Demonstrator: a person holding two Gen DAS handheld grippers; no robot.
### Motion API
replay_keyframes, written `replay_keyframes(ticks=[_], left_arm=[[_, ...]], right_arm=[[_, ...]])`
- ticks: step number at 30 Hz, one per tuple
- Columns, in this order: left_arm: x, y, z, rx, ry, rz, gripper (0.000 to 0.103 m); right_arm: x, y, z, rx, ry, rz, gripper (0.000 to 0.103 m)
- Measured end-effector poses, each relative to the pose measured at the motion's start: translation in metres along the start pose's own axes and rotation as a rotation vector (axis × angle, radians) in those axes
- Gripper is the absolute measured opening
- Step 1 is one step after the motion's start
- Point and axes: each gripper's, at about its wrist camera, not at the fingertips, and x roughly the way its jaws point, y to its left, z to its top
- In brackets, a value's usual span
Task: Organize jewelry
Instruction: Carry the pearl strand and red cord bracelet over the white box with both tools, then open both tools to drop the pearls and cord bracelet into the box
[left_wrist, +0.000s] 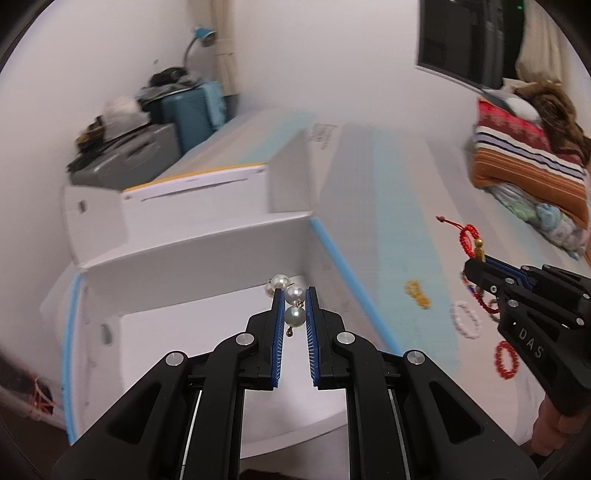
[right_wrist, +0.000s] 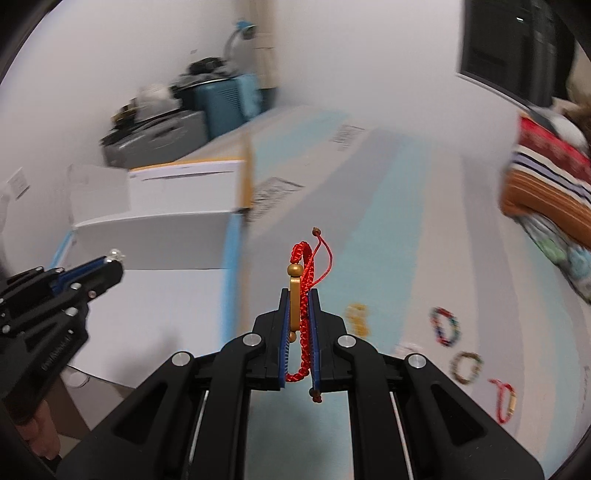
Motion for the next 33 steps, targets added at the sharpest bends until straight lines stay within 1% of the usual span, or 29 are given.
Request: replay_keyframes(ticks=[6, 10, 13, 15, 18, 24, 28, 33], left_arm=[[-0.003, 0.055, -0.011, -0.056, 0.033, 0.075, 0.011], [0.001, 0.08, -0.025, -0.077, 0.064, 0.108, 0.011], [0.011, 0.095, -0.032, -0.103, 0.09, 0.129, 0.011], [0.02, 0.107, -0.039, -0.125, 0.121, 0.14, 0.011], [0.032, 0.12, -0.046, -0.149, 0.169, 0.153, 0.011], [0.055, 0.133, -0.056, -0.175, 0.261, 0.155, 0.011], [0.065, 0.138, -0.059, -0.184, 0.3, 0.152, 0.011], [0.072, 0.14, -0.062, -0.186, 0.318, 0.158, 0.011]], right_arm=[[0.031, 0.074, 0.008, -0.08, 0.066, 0.09, 0.008], [0.054, 0.103, 0.004, -0.102, 0.121, 0.109, 0.008], [0.074, 0.115, 0.0, -0.104, 0.176, 0.116, 0.008], [0.083, 0.12, -0.003, -0.105, 0.205, 0.11, 0.008], [0.1, 0.129, -0.008, -0.105, 0.275, 0.105, 0.008], [0.126, 0.14, -0.014, -0.105, 0.372, 0.095, 0.008], [0.137, 0.145, -0.022, -0.106, 0.417, 0.089, 0.008], [0.138, 0.146, -0.027, -0.101, 0.432, 0.089, 0.009]])
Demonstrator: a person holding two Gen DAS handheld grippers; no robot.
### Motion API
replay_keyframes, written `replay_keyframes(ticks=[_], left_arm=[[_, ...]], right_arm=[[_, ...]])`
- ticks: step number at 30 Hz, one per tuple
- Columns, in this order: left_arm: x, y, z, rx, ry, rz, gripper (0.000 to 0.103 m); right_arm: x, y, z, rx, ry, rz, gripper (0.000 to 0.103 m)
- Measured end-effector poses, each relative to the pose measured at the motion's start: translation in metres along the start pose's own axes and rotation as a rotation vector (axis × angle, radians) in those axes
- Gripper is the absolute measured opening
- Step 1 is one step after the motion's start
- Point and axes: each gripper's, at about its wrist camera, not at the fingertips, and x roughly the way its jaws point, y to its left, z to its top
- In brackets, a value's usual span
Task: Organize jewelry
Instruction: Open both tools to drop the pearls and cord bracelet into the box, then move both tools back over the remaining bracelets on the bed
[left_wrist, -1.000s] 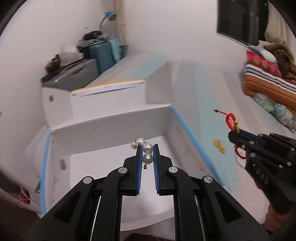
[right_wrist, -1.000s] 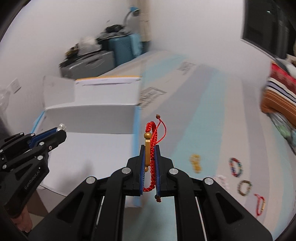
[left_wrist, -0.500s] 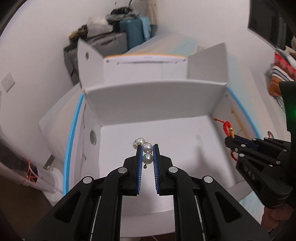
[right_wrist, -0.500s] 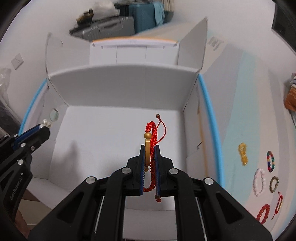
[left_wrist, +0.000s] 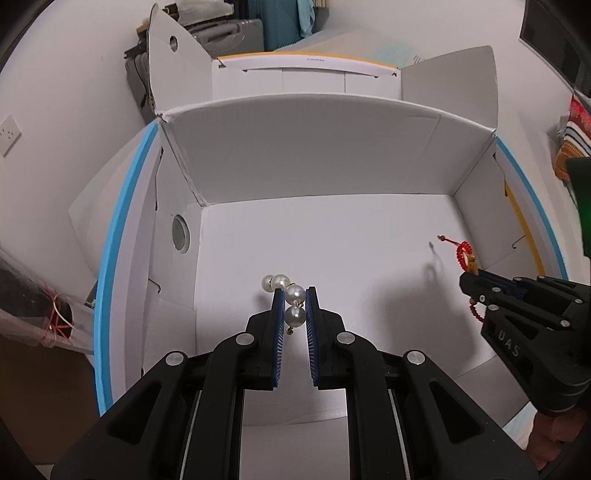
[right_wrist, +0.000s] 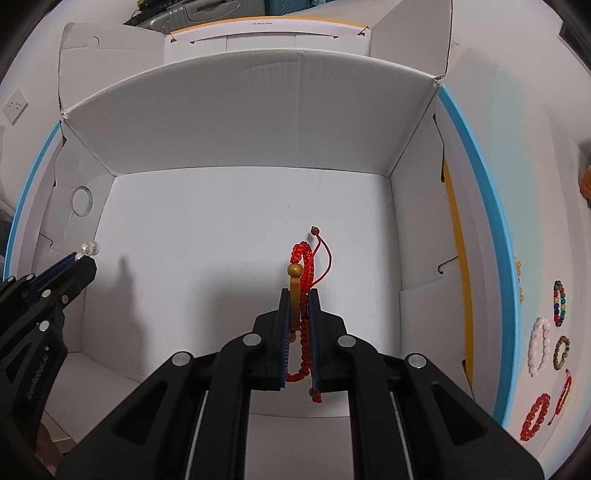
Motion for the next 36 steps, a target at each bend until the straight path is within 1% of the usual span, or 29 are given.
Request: replay_keyframes(ticks=[1, 3, 5, 6, 7, 8, 9, 10, 11, 12, 13, 14, 15, 17, 19, 22, 23, 25, 27, 32, 36], left_arm=[[0.001, 0.001, 0.0, -0.001, 0.004, 0.006, 0.011], [0.004, 0.002, 0.0, -0.005, 0.008, 0.005, 0.011], [0.006, 0.004, 0.0, -0.008, 0.017, 0.006, 0.012], [0.005, 0.003, -0.001, -0.007, 0.017, 0.01, 0.012], [0.004, 0.003, -0.001, -0.007, 0.014, 0.014, 0.014], [0.003, 0.004, -0.001, -0.008, 0.011, 0.02, 0.02], [0.002, 0.004, -0.001, -0.01, 0.009, 0.026, 0.034], [-0.002, 0.004, -0.002, -0.014, -0.001, 0.029, 0.039], [-0.005, 0.005, -0.002, -0.018, -0.014, 0.031, 0.048], [-0.009, 0.004, -0.003, -0.017, -0.027, 0.038, 0.054], [-0.012, 0.004, -0.002, -0.015, -0.034, 0.042, 0.056], [-0.016, 0.004, -0.002, -0.015, -0.047, 0.048, 0.063], [-0.02, 0.004, -0.002, -0.017, -0.058, 0.052, 0.069], [-0.027, 0.005, -0.002, -0.021, -0.079, 0.059, 0.073], [-0.033, 0.004, -0.003, -0.024, -0.098, 0.059, 0.08], [-0.044, 0.002, -0.005, -0.023, -0.13, 0.065, 0.085], [-0.048, 0.001, -0.005, -0.021, -0.143, 0.071, 0.088], [-0.055, -0.002, -0.006, -0.014, -0.171, 0.079, 0.092], [-0.062, -0.005, -0.006, -0.007, -0.194, 0.07, 0.097], [-0.077, -0.022, -0.004, 0.02, -0.238, 0.056, 0.097], [-0.084, -0.038, -0.006, 0.026, -0.249, 0.026, 0.097]], right_arm=[[0.002, 0.001, 0.005, -0.002, 0.003, -0.001, 0.011], [0.008, 0.003, 0.013, -0.001, 0.007, 0.004, 0.011], [0.009, 0.003, 0.014, 0.0, 0.01, -0.001, 0.013], [0.009, 0.003, 0.014, 0.0, 0.009, 0.0, 0.017], [0.009, 0.003, 0.014, 0.0, 0.01, 0.0, 0.028], [0.007, 0.003, 0.014, 0.001, 0.004, 0.003, 0.035], [0.005, 0.003, 0.013, 0.002, -0.003, 0.006, 0.037], [0.001, 0.003, 0.013, 0.003, -0.013, 0.011, 0.042], [-0.002, 0.004, 0.012, 0.001, -0.022, 0.016, 0.048], [-0.009, 0.004, 0.011, -0.003, -0.031, 0.018, 0.05], [-0.015, 0.005, 0.01, -0.006, -0.045, 0.022, 0.054], [-0.02, 0.006, 0.01, -0.007, -0.057, 0.027, 0.06], [-0.026, 0.006, 0.009, -0.005, -0.072, 0.029, 0.064], [-0.037, 0.005, 0.007, 0.003, -0.1, 0.027, 0.074], [-0.048, 0.0, 0.007, 0.012, -0.128, 0.034, 0.08], [-0.062, -0.007, 0.008, 0.031, -0.177, 0.02, 0.089], [-0.067, -0.007, 0.008, 0.034, -0.187, 0.016, 0.093], [-0.074, -0.016, 0.005, 0.054, -0.209, 0.015, 0.095], [-0.078, -0.025, 0.003, 0.064, -0.223, 0.005, 0.095], [-0.092, -0.048, -0.005, 0.093, -0.262, -0.032, 0.095], [-0.104, -0.071, -0.016, 0.123, -0.292, -0.061, 0.095]])
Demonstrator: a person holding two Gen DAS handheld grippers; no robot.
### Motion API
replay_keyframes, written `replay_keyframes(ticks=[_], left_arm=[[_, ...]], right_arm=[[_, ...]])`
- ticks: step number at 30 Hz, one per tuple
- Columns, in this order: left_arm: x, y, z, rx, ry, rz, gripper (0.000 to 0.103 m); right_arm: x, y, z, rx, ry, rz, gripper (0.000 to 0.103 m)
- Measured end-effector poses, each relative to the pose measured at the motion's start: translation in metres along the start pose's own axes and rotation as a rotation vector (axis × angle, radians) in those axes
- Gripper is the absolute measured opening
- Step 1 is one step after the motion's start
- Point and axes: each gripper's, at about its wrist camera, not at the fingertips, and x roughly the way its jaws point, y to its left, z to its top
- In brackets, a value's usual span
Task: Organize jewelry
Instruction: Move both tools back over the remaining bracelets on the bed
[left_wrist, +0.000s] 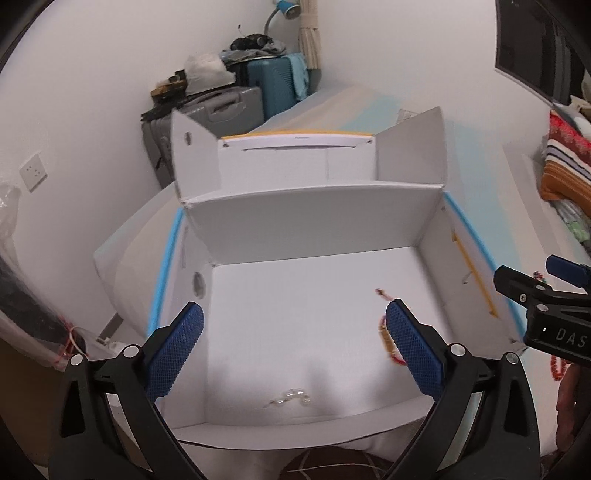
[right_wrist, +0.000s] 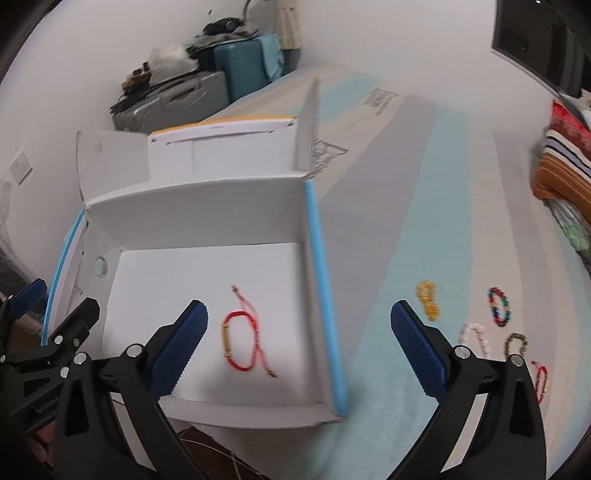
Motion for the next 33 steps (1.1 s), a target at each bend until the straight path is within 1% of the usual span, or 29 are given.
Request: replay_keyframes(ticks=[4, 9, 19, 27, 33], left_arm=[[-0.004, -0.02, 0.003, 0.023, -0.001, -0.029, 0.097], [-0.01, -0.059, 0.004, 0.065, -0.016, -0.085, 0.097], [-0.018, -0.134, 0.007, 0.14, -0.032, -0.154, 0.097], [-0.012, -0.191, 0.004, 0.185, -0.009, -0.212, 0.097], [0.002, -0.24, -0.004, 0.228, 0.016, -0.265, 0.097]], right_arm=[[-0.011, -0.023, -0.005, 0.017, -0.02, -0.032, 0.095], [-0.027, -0.062, -0.017, 0.05, -0.039, -0.071, 0.095], [-0.055, -0.15, -0.043, 0.146, -0.059, -0.135, 0.095], [-0.069, -0.206, -0.07, 0.205, -0.055, -0.162, 0.095], [-0.072, -0.237, -0.093, 0.232, -0.036, -0.186, 0.095]])
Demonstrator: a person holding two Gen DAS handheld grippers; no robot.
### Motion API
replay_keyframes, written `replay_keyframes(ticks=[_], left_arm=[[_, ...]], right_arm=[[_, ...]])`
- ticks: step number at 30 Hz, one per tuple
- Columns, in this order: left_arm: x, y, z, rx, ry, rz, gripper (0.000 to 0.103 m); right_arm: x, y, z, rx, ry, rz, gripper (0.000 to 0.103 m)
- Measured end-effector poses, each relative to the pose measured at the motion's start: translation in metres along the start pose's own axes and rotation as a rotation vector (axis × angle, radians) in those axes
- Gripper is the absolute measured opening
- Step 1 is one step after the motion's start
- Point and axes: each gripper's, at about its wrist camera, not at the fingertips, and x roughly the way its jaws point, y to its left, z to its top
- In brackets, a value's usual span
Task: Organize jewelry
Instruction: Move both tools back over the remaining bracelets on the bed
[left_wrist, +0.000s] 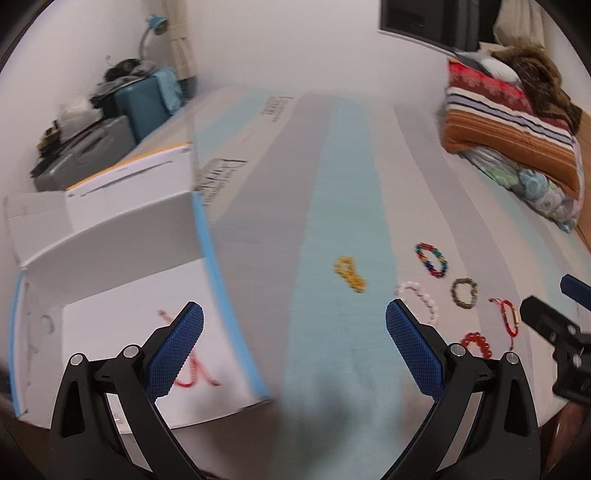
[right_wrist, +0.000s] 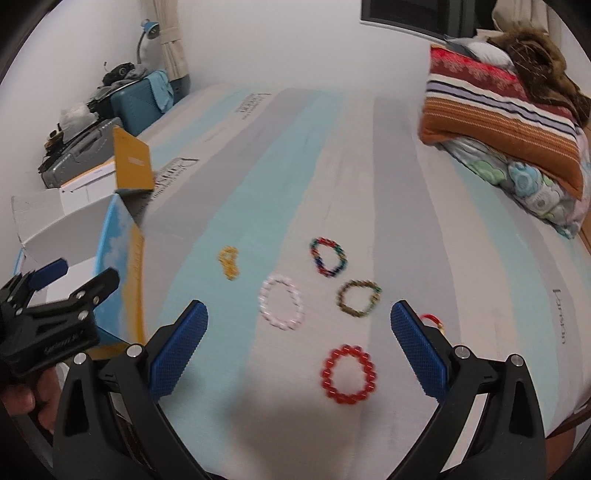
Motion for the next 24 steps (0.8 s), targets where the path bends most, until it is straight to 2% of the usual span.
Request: replay_keyframes(ticks=[11, 24], left_arm=[[0.078, -0.071, -0.006, 0.071, 0.098, -0.056, 0.097], [0.153, -0.094, -0.014, 0.099, 0.16, -0.051, 0.097]], right_arm=[[0.046, -0.061, -0.039, 0.074, 0.084, -0.03, 0.095], [0.114, -0.091, -0.086, 0.099, 0.175, -0.047, 0.095]])
